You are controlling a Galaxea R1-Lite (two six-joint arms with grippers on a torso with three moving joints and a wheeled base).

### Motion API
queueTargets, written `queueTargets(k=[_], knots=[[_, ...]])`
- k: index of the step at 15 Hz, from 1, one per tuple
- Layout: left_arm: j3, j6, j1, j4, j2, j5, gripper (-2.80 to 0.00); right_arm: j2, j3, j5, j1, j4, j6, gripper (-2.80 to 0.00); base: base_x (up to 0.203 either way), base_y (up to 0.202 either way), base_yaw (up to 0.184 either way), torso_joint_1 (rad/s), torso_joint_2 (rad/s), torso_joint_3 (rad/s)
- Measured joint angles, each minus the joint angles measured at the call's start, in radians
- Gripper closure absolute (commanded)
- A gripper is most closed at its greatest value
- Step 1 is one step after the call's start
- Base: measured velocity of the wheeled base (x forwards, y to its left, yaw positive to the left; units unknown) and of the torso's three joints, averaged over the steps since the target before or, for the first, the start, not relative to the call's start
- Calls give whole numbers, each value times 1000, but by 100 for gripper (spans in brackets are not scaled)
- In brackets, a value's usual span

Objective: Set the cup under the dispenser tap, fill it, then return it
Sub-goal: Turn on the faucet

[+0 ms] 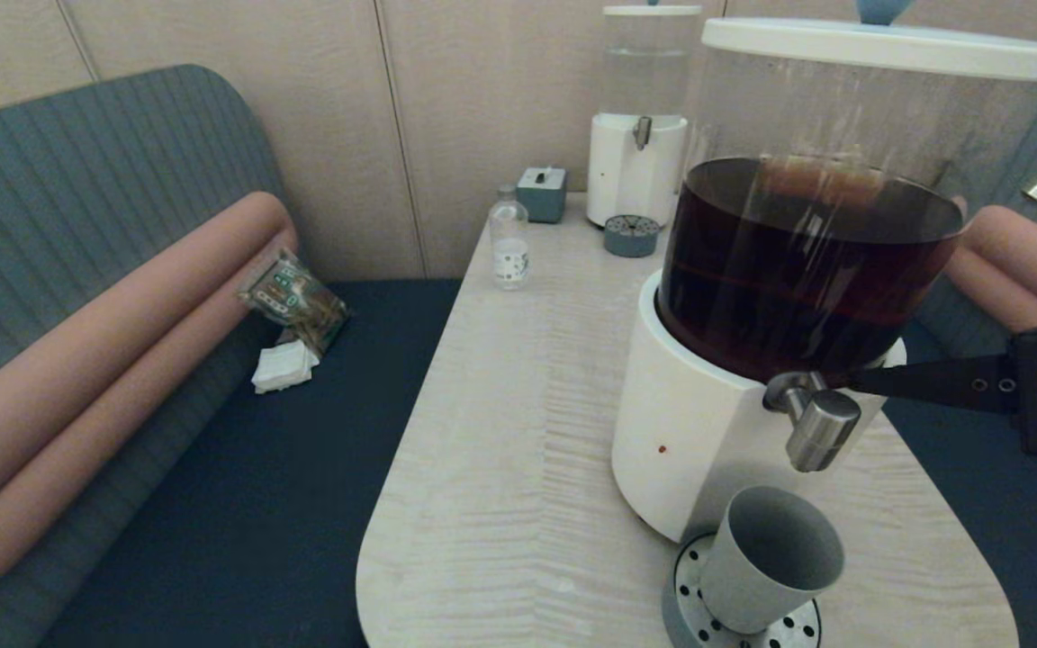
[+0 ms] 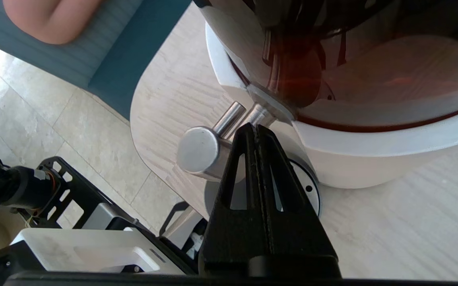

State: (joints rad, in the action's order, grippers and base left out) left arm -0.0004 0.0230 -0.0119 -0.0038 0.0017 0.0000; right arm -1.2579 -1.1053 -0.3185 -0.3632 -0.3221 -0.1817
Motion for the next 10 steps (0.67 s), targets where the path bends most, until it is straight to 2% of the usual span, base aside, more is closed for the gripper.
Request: queueTargets(k=[10], knots=[[0,0,0,0,0,0,0,-19,29,-3,-20,11,1,0,0,0,0,0,0,0]])
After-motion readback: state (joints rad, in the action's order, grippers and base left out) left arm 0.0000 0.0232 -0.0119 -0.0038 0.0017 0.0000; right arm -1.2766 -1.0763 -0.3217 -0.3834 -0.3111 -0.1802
